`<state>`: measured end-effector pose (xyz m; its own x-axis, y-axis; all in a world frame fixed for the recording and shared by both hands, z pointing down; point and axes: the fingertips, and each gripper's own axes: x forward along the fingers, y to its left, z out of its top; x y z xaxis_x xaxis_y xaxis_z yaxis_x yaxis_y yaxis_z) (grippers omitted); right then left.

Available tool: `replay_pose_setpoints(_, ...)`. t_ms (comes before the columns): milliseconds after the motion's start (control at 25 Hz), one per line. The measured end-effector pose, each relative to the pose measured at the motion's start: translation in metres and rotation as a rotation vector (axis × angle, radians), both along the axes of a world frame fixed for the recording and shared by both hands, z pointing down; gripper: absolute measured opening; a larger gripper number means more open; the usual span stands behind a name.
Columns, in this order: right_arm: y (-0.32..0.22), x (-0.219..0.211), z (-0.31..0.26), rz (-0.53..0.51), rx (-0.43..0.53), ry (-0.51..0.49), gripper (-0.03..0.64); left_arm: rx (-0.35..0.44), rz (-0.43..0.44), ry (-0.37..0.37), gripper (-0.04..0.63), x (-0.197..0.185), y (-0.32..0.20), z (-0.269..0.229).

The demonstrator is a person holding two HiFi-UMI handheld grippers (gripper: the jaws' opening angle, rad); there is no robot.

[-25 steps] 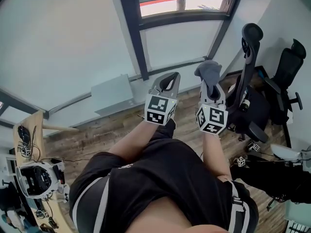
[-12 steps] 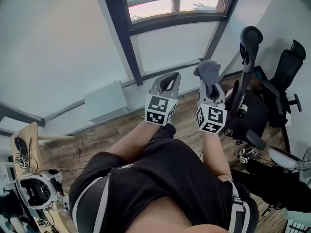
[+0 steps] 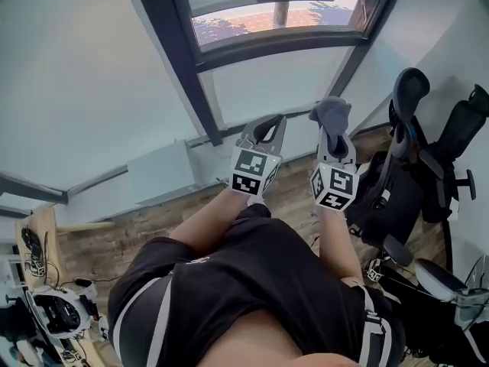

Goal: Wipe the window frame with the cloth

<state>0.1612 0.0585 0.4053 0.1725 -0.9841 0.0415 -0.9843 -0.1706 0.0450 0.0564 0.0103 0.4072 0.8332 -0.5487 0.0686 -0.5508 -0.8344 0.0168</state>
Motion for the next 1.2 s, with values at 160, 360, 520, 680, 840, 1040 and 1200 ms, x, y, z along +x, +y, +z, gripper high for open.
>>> replay_pose_setpoints(160,-0.049,0.018,0.000,-0.009,-0.010,-0.006,0.071,-0.024,-0.024,-0.002,0.006,0.013,-0.048,0.002)
replay_pose_setpoints(360,-0.104,0.043,0.004,-0.006,-0.034,-0.003,0.071,-0.060,-0.051,0.000,0.006,0.029,-0.102,0.010)
replay_pose_setpoints(520,-0.142,0.061,0.003,0.001,-0.030,0.005,0.071,-0.066,-0.059,0.002,0.008,0.042,-0.140,0.012)
replay_pose_setpoints(680,-0.166,0.075,0.010,0.026,-0.053,0.011,0.071,-0.074,-0.070,0.001,0.006,0.048,-0.169,0.013)
replay_pose_setpoints(840,-0.183,0.092,0.017,0.050,-0.068,0.008,0.071,-0.079,-0.095,-0.006,0.006,0.046,-0.186,0.014)
replay_pose_setpoints(1040,-0.208,0.133,0.028,0.115,-0.104,-0.014,0.071,-0.089,-0.152,-0.018,0.006,0.039,-0.205,0.016)
replay_pose_setpoints(1200,-0.239,0.187,0.032,0.187,-0.128,-0.056,0.070,-0.108,-0.215,0.006,0.006,0.031,-0.230,0.007)
